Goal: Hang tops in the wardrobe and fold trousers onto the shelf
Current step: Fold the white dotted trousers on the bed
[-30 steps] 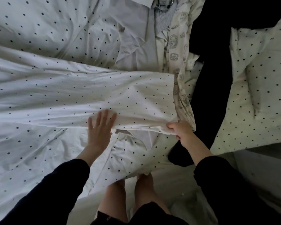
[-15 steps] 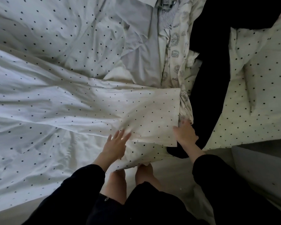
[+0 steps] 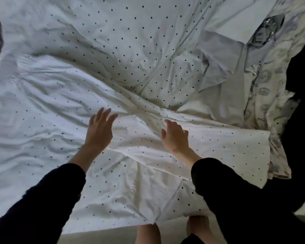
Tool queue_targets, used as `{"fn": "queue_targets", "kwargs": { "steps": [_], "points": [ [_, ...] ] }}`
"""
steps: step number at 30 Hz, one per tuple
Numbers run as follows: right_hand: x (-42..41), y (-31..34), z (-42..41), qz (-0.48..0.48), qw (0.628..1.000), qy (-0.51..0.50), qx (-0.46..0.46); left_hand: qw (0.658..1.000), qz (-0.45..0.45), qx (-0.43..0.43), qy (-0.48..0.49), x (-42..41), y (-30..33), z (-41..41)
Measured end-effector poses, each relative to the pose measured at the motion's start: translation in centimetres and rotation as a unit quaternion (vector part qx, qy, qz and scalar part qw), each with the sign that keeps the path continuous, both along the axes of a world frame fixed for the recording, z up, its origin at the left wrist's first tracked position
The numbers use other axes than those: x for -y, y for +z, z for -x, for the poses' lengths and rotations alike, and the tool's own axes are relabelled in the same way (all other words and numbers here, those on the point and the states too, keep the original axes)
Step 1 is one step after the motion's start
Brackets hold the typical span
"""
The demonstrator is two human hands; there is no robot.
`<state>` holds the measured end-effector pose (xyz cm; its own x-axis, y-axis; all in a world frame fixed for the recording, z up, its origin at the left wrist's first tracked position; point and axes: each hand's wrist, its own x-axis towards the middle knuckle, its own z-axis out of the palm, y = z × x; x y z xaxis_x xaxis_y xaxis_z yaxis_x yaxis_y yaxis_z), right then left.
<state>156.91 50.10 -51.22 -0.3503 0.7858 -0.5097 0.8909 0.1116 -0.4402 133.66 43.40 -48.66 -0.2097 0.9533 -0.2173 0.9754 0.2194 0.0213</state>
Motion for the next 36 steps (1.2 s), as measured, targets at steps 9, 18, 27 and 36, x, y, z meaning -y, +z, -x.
{"fn": "queue_targets", "kwargs": {
  "steps": [9, 18, 27, 36],
  "points": [
    [-5.5, -6.4, 10.8, 0.050, 0.996, -0.069, -0.026, 0.986, 0.003, -0.061, -0.153, -11.8, -1.6, 8.7],
    [-6.7, -8.2, 10.5, -0.081, 0.985, -0.135, 0.070, 0.980, -0.102, -0.062, -0.159, -15.8, -4.3, 9.8],
    [-7.3, -7.6, 11.5, 0.039, 0.989, -0.125, -0.072, 0.990, -0.001, -0.067, -0.121, -16.6, -4.7, 11.3],
    [-3.1, -1.4, 22.7, -0.083, 0.976, 0.139, -0.146, 0.987, 0.006, -0.126, -0.099, -12.0, 0.0, 21.1]
  ]
}}
